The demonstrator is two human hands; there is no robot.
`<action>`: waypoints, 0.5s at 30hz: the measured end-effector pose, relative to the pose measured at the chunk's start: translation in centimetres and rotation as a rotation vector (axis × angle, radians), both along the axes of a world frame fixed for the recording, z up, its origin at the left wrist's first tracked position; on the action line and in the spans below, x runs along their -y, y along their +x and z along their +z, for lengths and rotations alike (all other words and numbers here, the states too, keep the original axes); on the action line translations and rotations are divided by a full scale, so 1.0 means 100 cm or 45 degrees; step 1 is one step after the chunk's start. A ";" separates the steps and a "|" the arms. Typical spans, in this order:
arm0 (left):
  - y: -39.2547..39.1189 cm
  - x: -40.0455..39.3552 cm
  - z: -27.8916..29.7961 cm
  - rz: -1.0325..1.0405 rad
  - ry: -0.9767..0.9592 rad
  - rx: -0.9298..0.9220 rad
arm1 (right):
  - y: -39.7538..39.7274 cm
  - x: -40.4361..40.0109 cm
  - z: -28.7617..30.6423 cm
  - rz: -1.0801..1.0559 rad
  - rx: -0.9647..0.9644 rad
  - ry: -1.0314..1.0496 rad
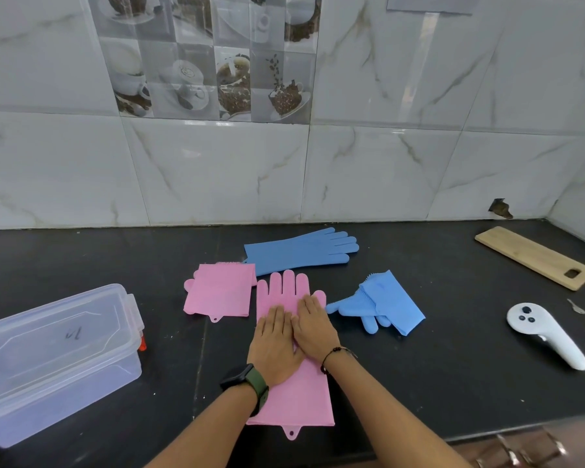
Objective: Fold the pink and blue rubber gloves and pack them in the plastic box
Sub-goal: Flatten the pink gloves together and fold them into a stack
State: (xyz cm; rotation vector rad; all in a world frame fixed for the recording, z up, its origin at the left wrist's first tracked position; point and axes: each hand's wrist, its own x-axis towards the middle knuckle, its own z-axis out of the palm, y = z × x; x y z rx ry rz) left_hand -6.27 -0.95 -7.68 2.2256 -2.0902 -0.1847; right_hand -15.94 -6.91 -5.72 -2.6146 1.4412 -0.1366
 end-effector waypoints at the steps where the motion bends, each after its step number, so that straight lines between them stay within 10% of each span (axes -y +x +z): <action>1: 0.000 -0.001 0.000 0.004 -0.005 -0.004 | -0.002 0.001 -0.001 -0.002 0.001 0.017; 15: 0.059 -0.003 0.026 0.306 -0.367 -0.396 | 0.043 0.004 0.018 0.017 0.366 -0.106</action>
